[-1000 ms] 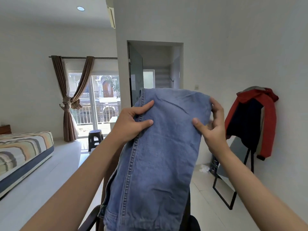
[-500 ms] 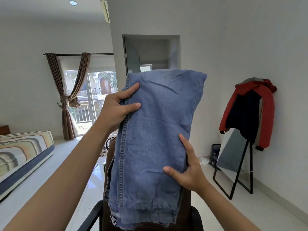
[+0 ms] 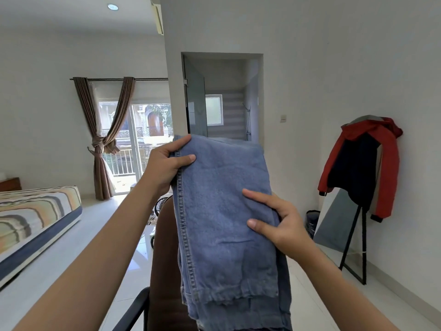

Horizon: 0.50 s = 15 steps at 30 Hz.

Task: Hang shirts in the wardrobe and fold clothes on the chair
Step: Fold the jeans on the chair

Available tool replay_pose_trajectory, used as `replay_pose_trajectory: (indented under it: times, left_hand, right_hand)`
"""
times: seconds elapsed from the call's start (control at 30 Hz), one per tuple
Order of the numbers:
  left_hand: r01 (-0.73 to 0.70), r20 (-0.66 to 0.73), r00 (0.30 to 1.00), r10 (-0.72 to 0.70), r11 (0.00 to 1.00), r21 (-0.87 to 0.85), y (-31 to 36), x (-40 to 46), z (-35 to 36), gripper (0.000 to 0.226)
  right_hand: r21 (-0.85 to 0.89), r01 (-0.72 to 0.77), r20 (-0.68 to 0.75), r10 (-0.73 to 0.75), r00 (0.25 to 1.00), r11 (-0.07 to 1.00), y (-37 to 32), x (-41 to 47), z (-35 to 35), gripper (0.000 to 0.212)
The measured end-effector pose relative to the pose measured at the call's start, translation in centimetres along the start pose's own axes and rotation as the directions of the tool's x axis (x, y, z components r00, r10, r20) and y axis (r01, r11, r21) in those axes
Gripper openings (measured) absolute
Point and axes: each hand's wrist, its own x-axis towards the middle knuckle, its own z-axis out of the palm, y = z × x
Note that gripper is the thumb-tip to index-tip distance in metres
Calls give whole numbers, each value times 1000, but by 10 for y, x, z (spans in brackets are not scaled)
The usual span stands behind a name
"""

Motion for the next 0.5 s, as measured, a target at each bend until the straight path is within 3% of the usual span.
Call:
replay_pose_trajectory:
  times: [0.07, 0.27, 0.5]
  left_hand:
    - [12, 1, 1000, -12, 1000, -8, -4, 0, 0, 53]
    - [70, 16, 997, -70, 998, -2, -17, 0, -1, 47]
    - [154, 14, 988, -153, 986, -66, -32, -7, -1, 51]
  right_hand:
    - [156, -99, -1, 101, 995, 983, -4, 9, -5, 45]
    - [380, -320, 74, 316, 946, 868, -9, 27, -9, 53]
    - [445, -266, 7, 294, 956, 855, -9, 35, -12, 52]
